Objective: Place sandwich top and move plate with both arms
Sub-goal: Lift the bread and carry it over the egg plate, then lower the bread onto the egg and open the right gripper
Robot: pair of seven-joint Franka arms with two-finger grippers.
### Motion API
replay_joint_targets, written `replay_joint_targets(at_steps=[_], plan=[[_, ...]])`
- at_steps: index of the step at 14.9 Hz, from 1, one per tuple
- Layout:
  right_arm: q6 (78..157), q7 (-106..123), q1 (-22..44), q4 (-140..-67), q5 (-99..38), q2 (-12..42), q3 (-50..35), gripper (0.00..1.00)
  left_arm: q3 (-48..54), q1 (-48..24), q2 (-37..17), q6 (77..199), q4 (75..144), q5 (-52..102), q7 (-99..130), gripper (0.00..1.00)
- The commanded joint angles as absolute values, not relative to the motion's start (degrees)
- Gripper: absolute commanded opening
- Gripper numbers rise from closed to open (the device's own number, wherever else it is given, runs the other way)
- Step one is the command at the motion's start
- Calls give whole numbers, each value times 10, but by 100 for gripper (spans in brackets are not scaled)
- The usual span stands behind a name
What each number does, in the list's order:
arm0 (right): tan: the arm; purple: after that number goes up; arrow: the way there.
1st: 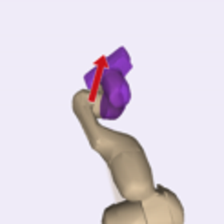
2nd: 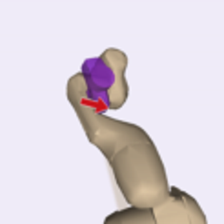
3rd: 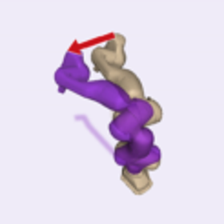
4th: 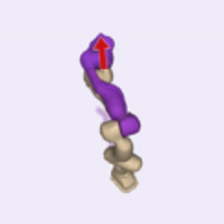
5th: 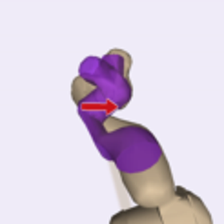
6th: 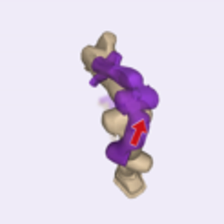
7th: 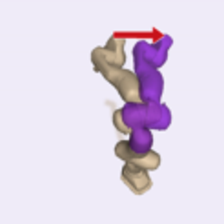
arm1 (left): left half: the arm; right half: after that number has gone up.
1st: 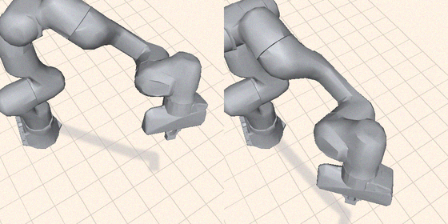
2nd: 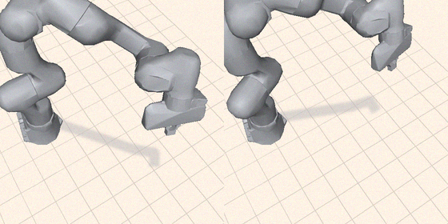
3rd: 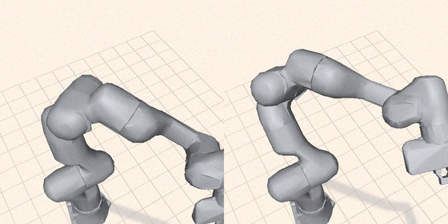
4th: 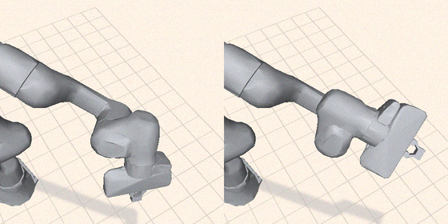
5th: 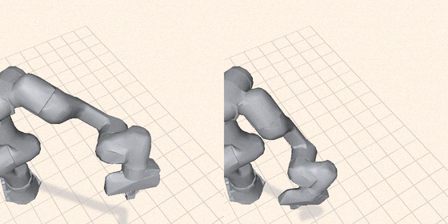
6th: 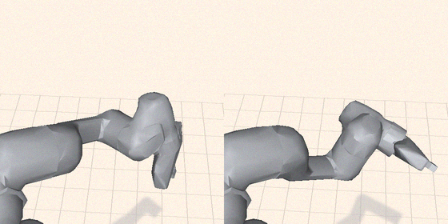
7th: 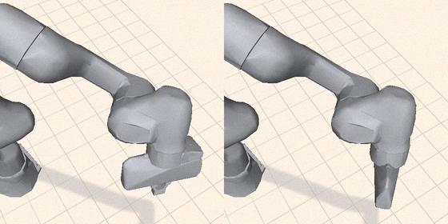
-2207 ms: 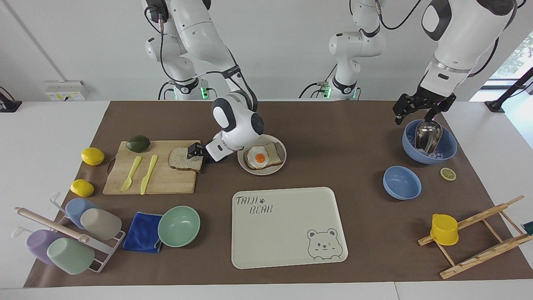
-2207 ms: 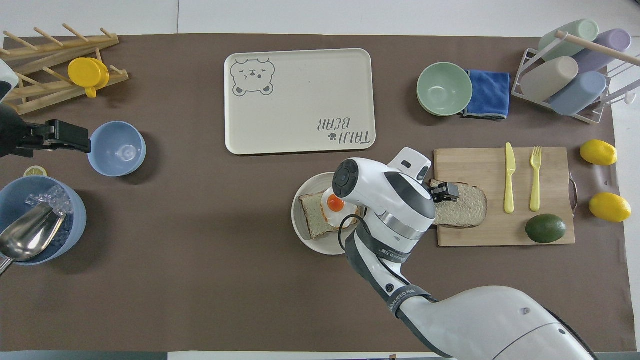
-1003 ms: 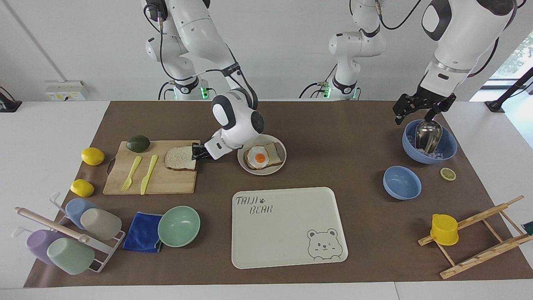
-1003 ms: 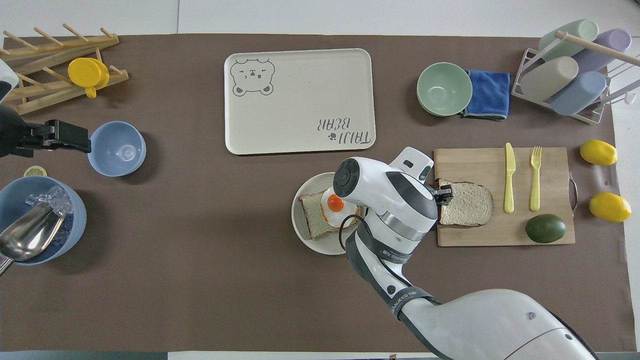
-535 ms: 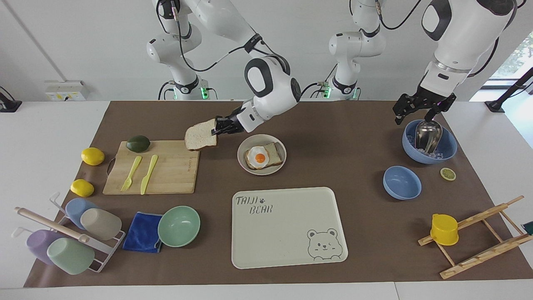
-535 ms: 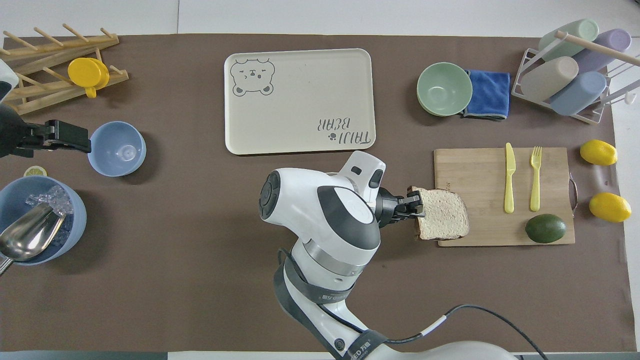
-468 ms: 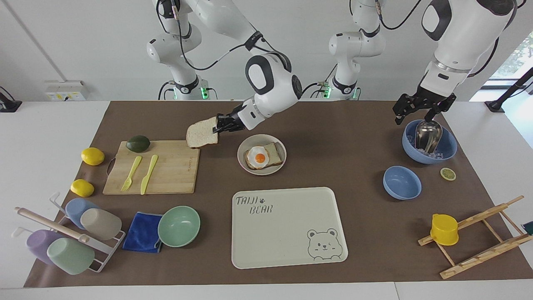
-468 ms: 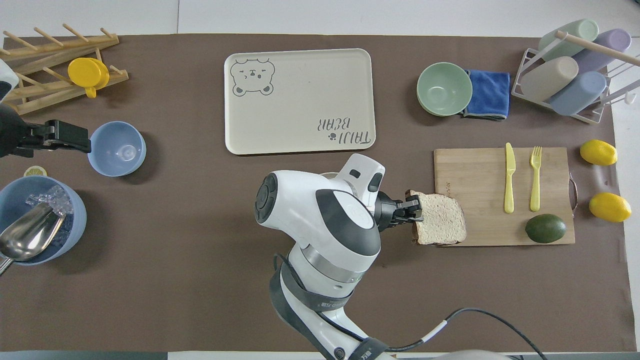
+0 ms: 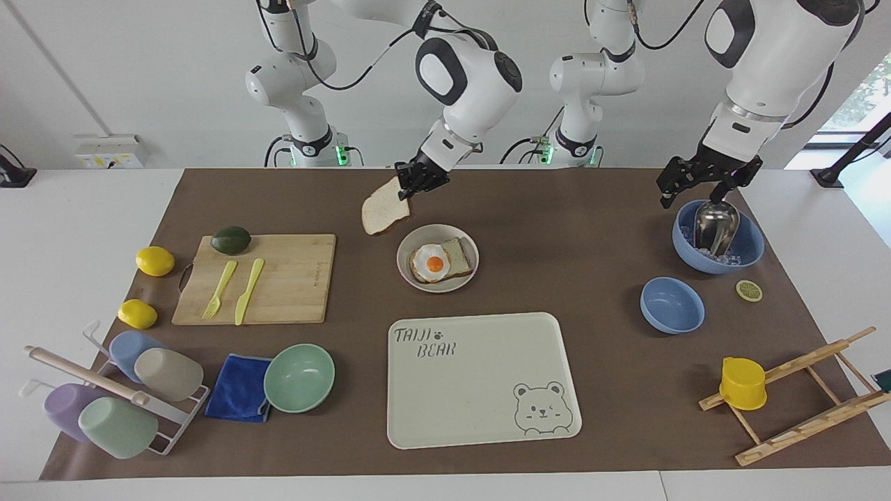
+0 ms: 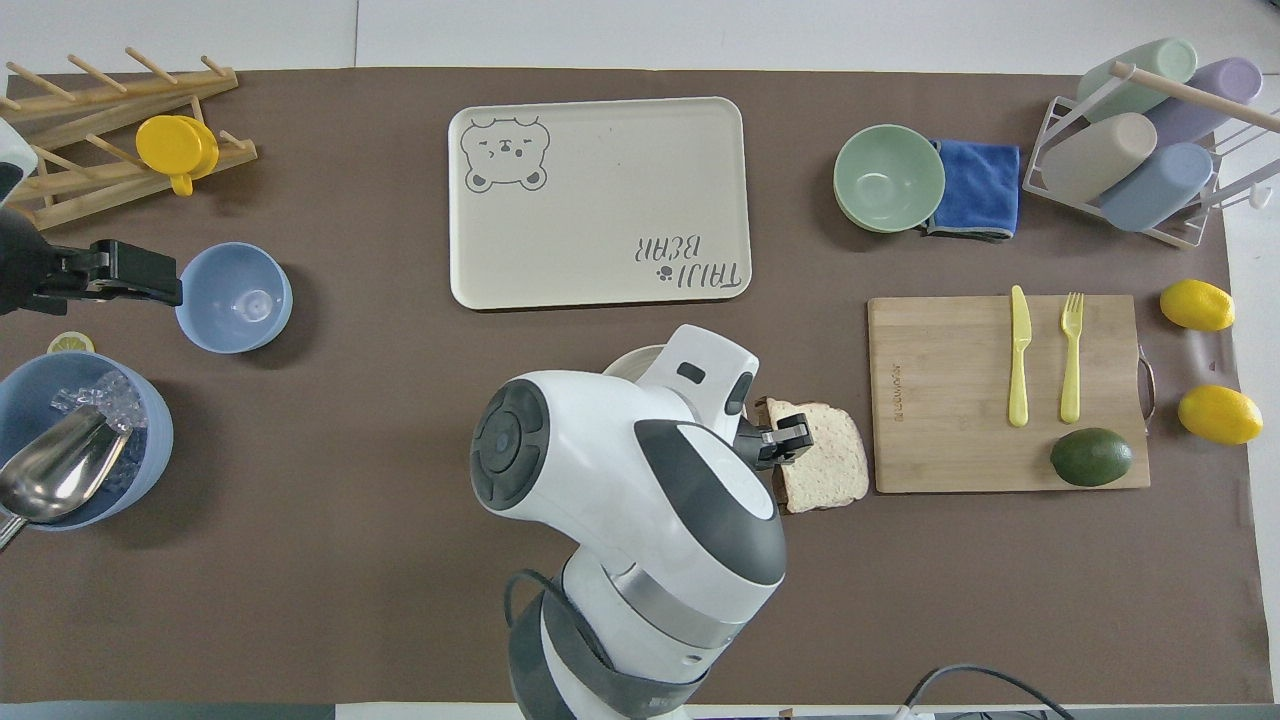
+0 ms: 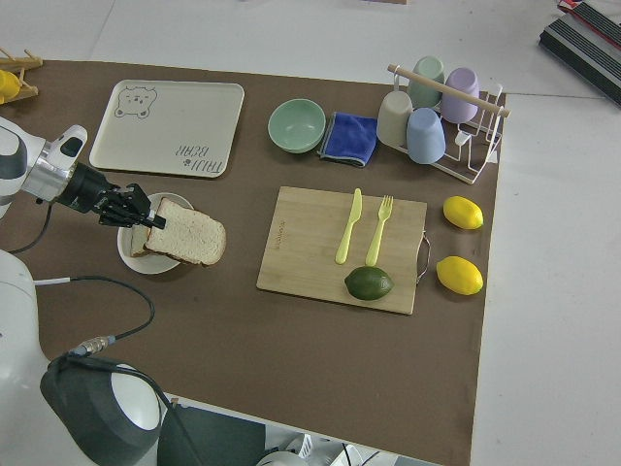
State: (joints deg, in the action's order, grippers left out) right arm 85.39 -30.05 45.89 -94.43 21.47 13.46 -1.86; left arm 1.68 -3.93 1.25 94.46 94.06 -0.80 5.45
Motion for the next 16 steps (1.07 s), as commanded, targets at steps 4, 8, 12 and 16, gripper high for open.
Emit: replay_joint_targets(at_steps=[4, 8, 12, 16], plan=[[933, -318, 489, -918, 206, 201, -22, 0, 19, -34, 25, 938, 952, -7, 59, 100], [979, -319, 464, -915, 200, 216, -21, 0, 19, -35, 25, 938, 952, -8, 59, 100], [956, -339, 458, -908, 201, 224, -17, 0, 19, -34, 25, 938, 952, -8, 59, 100], [972, -374, 460, -879, 196, 257, -16, 0, 19, -35, 25, 938, 952, -8, 59, 100]])
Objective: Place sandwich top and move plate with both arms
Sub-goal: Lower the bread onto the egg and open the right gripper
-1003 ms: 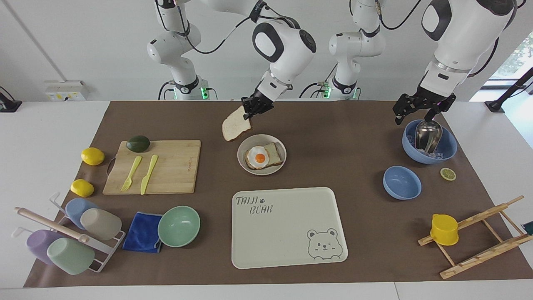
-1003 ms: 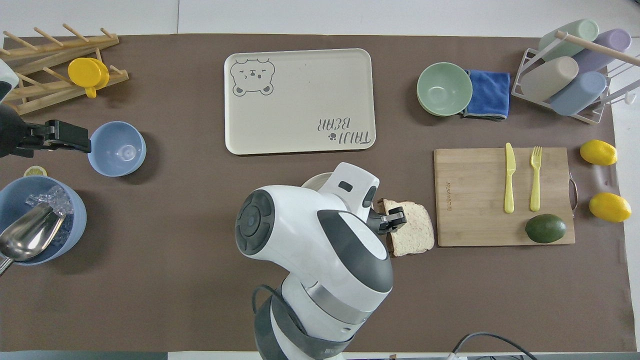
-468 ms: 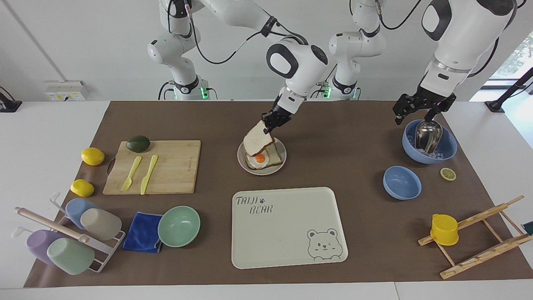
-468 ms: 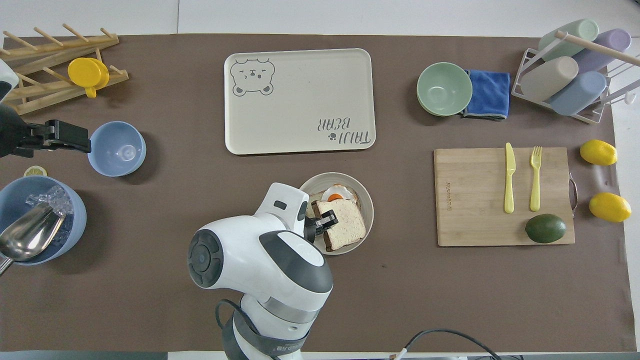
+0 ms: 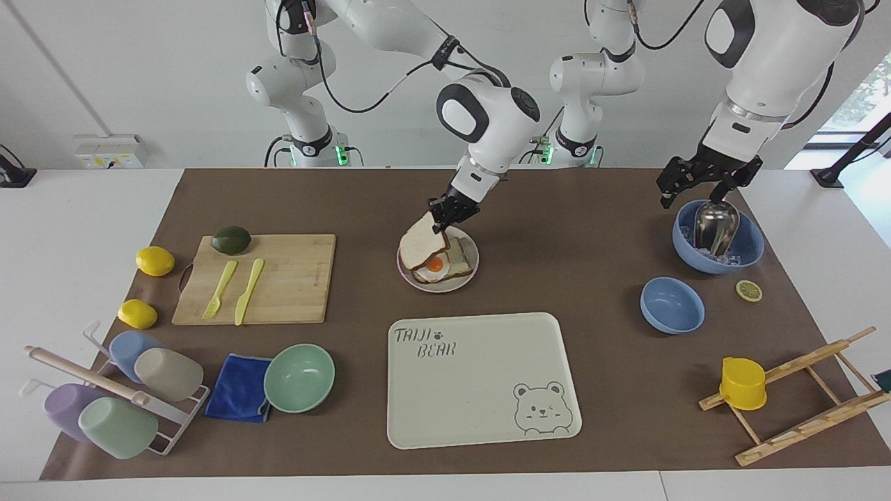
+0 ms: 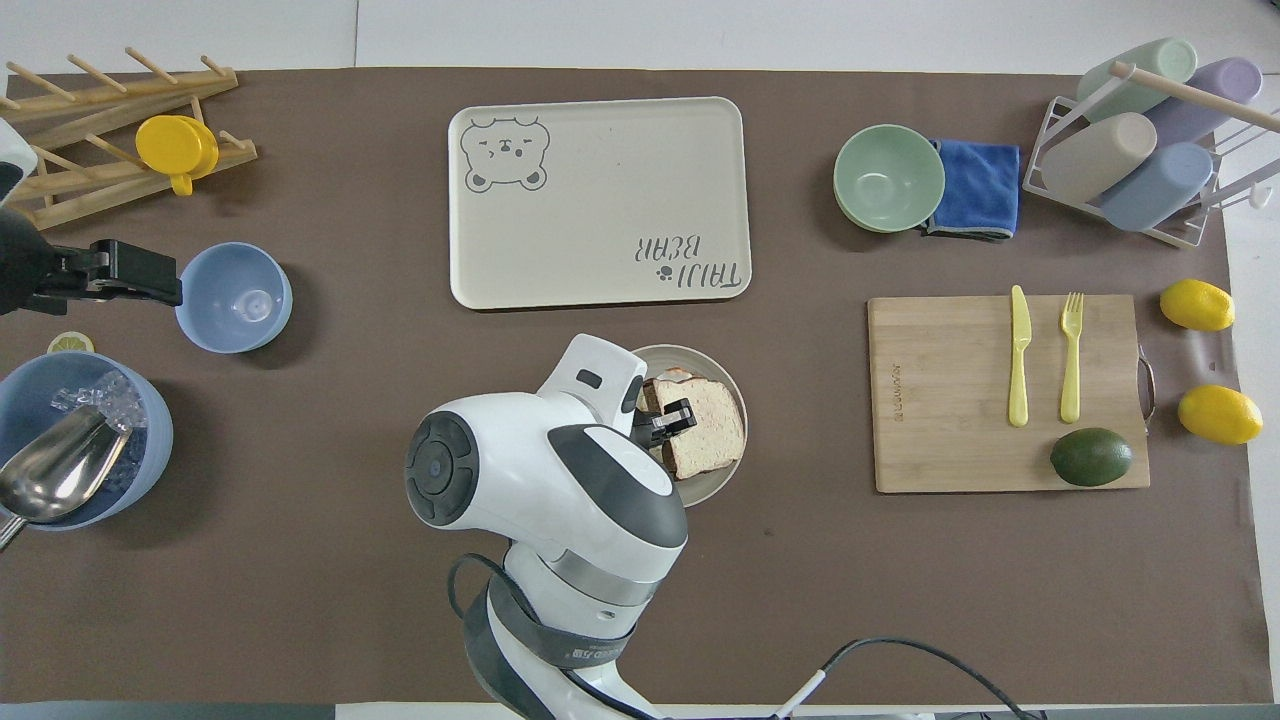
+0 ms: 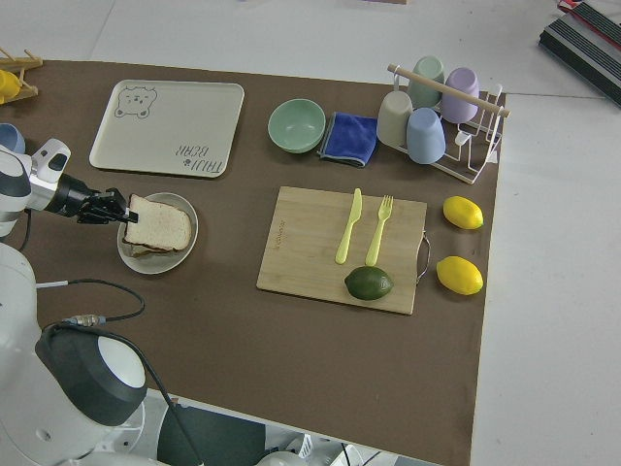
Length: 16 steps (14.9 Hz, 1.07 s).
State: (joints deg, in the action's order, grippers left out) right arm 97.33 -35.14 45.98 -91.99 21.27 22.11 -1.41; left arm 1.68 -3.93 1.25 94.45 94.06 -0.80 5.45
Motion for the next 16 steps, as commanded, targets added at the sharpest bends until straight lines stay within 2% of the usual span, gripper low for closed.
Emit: replay_joint_targets(at_steps=[1, 10, 16], plan=[[973, -386, 462, -868, 193, 270, -16, 0, 19, -34, 25, 937, 952, -8, 59, 100], [1064, -435, 462, -896, 158, 272, -18, 0, 19, -35, 25, 938, 952, -8, 59, 100], [1086, -434, 454, -921, 142, 266, -17, 0, 19, -35, 25, 938, 952, -8, 60, 100]])
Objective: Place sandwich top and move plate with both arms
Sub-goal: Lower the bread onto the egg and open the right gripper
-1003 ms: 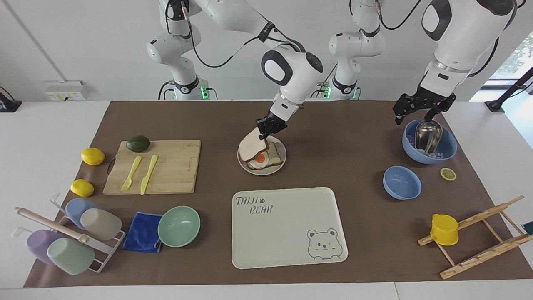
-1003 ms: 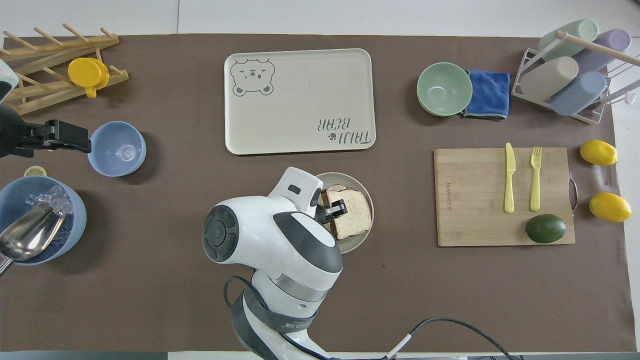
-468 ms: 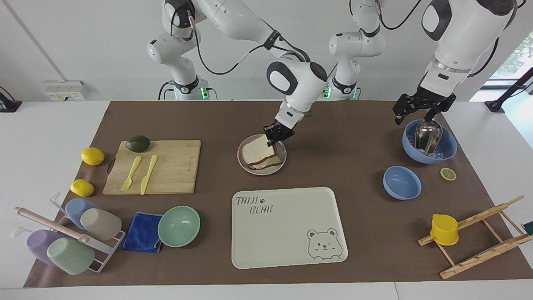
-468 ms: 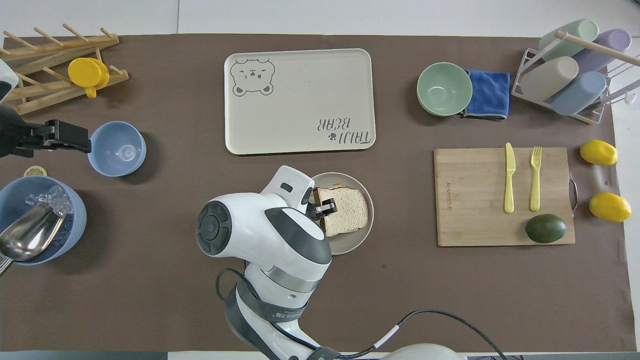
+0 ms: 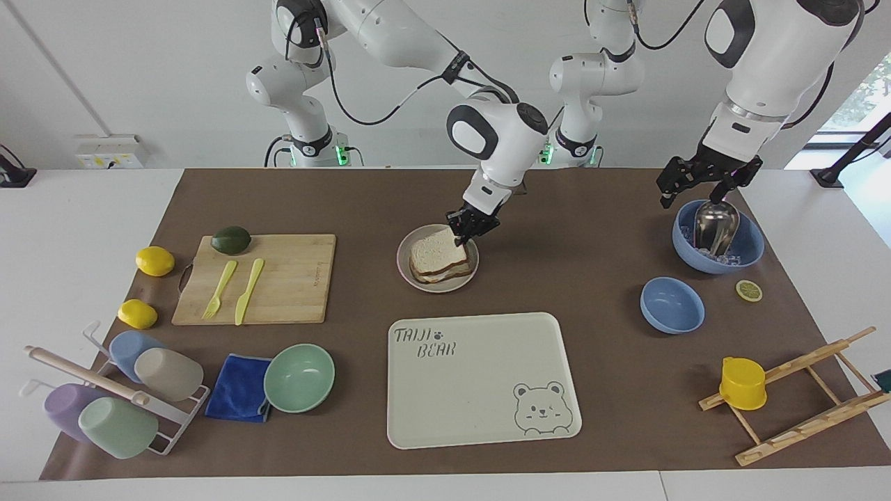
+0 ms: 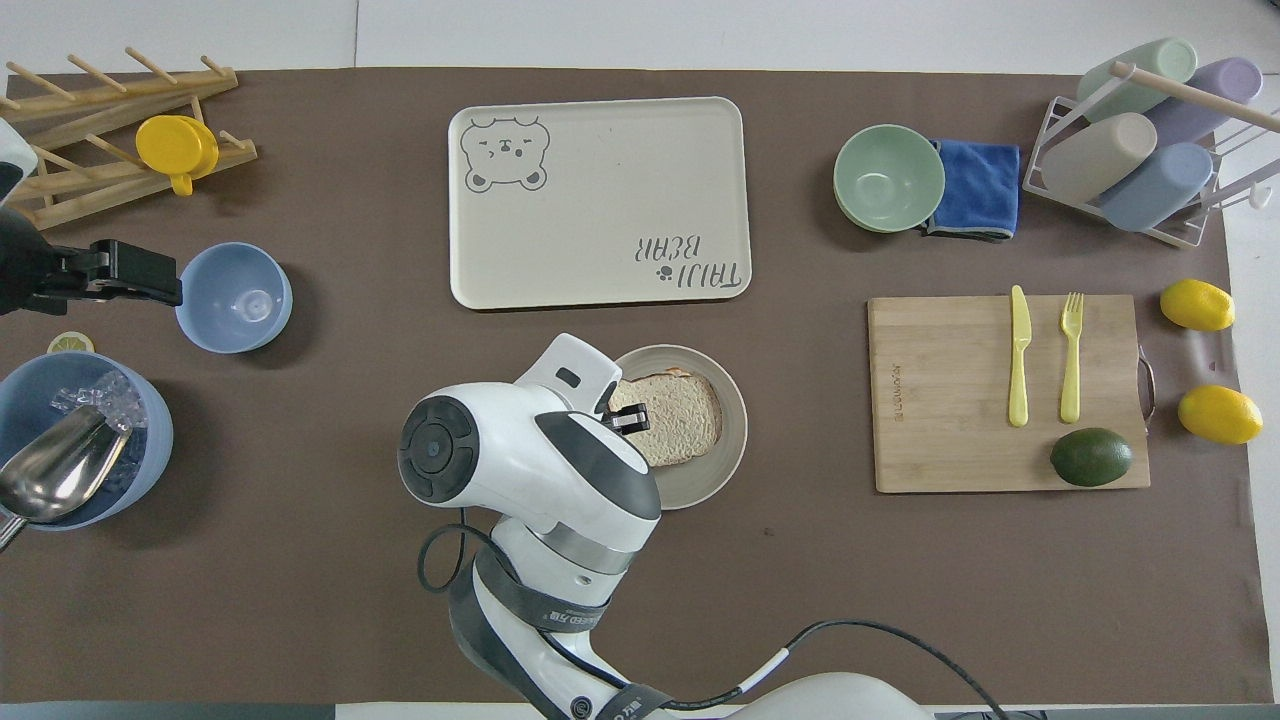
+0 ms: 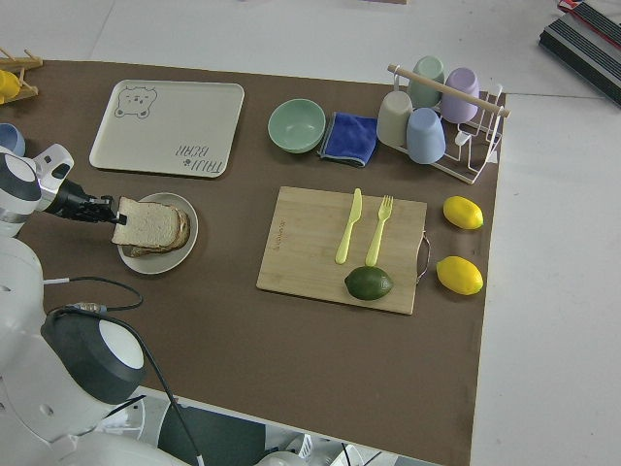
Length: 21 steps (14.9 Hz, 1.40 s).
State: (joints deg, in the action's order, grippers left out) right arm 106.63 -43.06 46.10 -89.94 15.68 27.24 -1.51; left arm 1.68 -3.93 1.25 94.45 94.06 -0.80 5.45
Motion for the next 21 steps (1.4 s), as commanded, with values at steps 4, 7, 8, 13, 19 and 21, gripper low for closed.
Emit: replay_joint_targets(at_steps=[4, 7, 8, 13, 19, 21], plan=[[1092, -424, 440, -928, 142, 265, -18, 0, 19, -35, 25, 938, 952, -8, 59, 100], [1146, -431, 441, -964, 114, 257, -18, 16, 19, -35, 25, 938, 952, -8, 60, 100], [1152, -432, 445, -964, 102, 257, -18, 19, 19, -34, 25, 938, 952, -7, 59, 100], [1153, -431, 446, -961, 101, 257, -18, 100, 19, -35, 25, 938, 952, -7, 59, 100], [1131, -383, 409, -943, 99, 207, -20, 100, 19, -35, 25, 938, 951, -8, 59, 100], [1110, -332, 381, -941, 71, 177, -19, 100, 20, -40, 25, 933, 952, -8, 54, 100]])
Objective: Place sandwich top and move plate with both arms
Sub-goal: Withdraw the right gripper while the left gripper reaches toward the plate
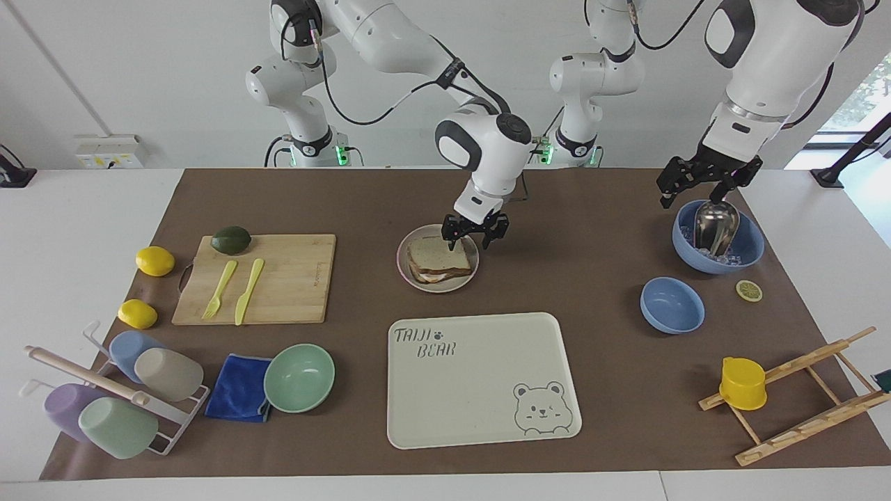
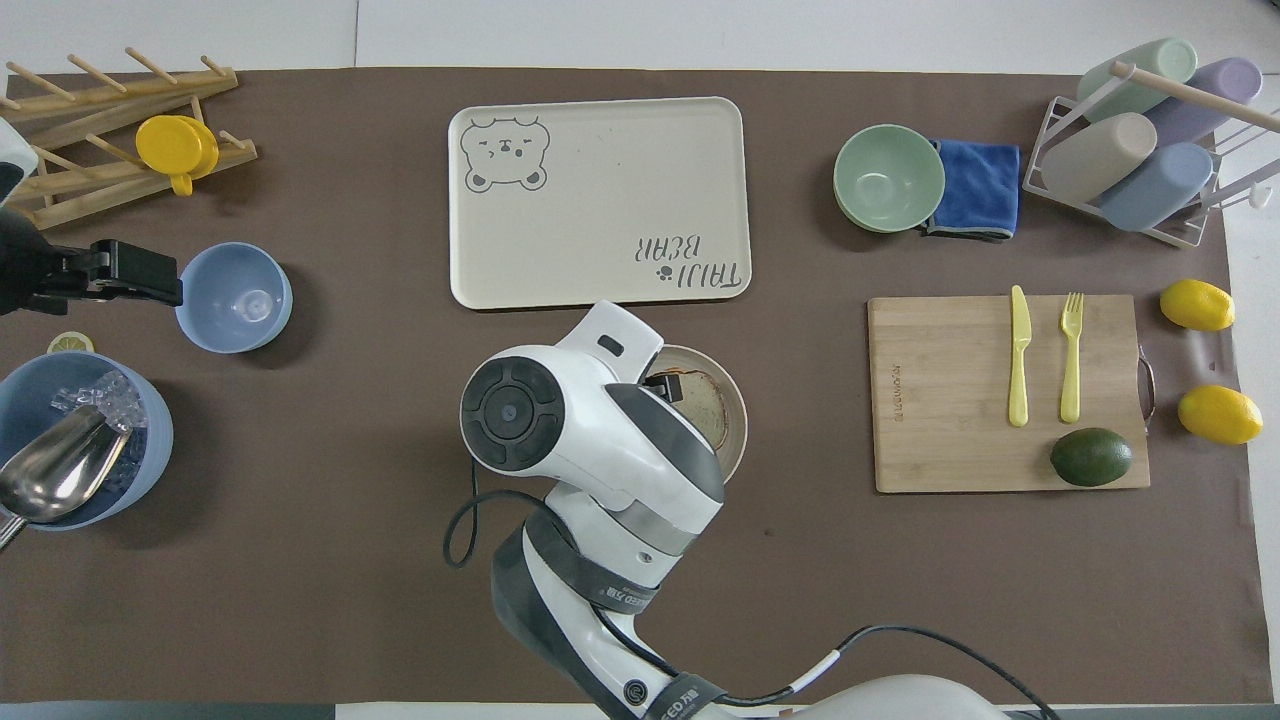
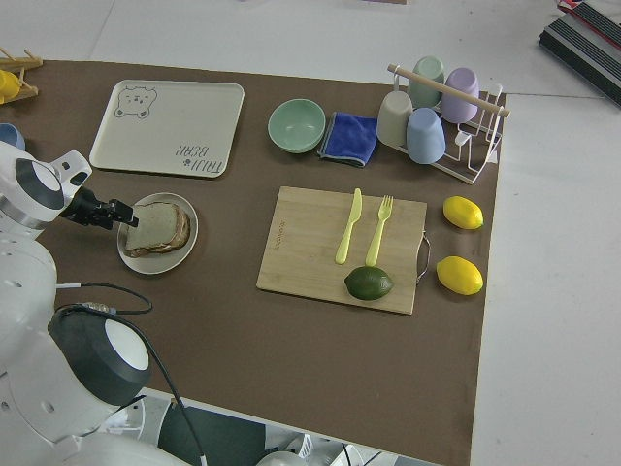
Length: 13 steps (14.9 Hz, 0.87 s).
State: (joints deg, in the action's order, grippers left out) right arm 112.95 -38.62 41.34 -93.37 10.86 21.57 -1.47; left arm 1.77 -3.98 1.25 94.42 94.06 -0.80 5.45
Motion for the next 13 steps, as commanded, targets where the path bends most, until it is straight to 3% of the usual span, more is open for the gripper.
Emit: replay_joint_targets(at_steps=[1, 7, 11, 13], plan=[[1092, -307, 359, -940, 41, 162, -18, 100, 22, -42, 31, 923, 956, -8, 54, 100], [951, -242, 202, -940, 25, 76, -18, 100, 25, -54, 36, 923, 968, -7, 59, 100], [874, -47, 80, -940, 2, 14, -15, 100, 25, -69, 46, 957, 997, 34, 65, 100], [852, 11, 58, -939, -15, 1, -6, 100, 25, -72, 49, 987, 1016, 70, 71, 100]])
